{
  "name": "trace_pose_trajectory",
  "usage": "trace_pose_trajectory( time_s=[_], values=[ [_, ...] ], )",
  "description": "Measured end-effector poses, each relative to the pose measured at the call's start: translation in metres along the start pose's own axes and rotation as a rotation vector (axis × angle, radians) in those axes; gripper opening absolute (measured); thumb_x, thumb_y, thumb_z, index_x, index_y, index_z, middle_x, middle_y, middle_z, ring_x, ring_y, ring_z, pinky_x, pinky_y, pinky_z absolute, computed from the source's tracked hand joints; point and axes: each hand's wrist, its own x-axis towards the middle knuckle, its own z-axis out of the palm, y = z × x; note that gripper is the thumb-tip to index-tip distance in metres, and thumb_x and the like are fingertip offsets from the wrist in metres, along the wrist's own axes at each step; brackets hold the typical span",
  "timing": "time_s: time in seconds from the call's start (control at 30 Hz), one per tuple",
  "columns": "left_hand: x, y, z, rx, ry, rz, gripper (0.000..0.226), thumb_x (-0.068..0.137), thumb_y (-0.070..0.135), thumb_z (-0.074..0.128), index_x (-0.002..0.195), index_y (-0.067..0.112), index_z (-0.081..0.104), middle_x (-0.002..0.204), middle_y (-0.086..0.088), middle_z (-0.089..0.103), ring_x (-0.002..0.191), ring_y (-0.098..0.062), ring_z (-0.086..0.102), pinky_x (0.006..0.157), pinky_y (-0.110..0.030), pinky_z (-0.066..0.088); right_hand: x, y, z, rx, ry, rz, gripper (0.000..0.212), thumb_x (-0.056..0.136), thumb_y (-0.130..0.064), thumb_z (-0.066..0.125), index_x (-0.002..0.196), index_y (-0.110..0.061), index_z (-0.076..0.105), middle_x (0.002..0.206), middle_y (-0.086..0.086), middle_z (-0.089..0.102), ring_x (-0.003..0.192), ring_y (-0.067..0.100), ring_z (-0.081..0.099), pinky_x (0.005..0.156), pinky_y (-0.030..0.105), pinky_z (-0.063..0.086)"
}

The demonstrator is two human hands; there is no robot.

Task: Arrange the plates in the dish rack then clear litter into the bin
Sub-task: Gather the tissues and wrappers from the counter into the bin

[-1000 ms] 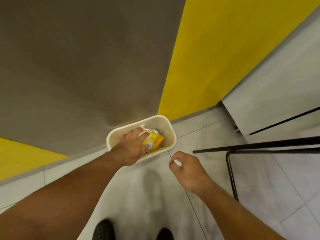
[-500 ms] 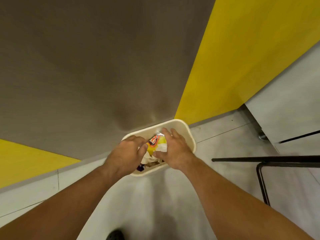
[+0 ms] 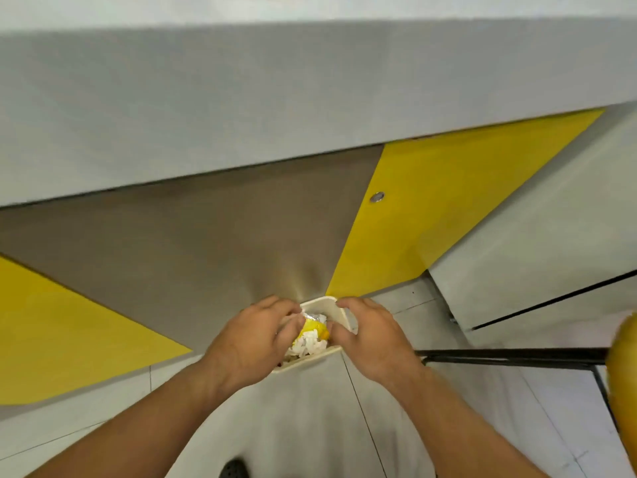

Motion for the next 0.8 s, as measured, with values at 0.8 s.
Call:
trace_pose_trajectory(
  time_s=[0.8],
  values=[
    [-0.060,0.216,-0.323,0.026,0.327,0.424,0.031,0.095,0.044,0.046,0.120,0.032,0.058,0.114,0.021,0.057,0.094,0.002,0.056,0.081,-0.021,0.050,-0.096,-0.214,-0.335,-0.110,0.260,-0.089,0.041,0.095,-0.044,0.055,0.131,-0.025,0.054,0.130,-0.006,0.057,0.115,0.012,0.052,0.096,0.030,0.046]
  ],
)
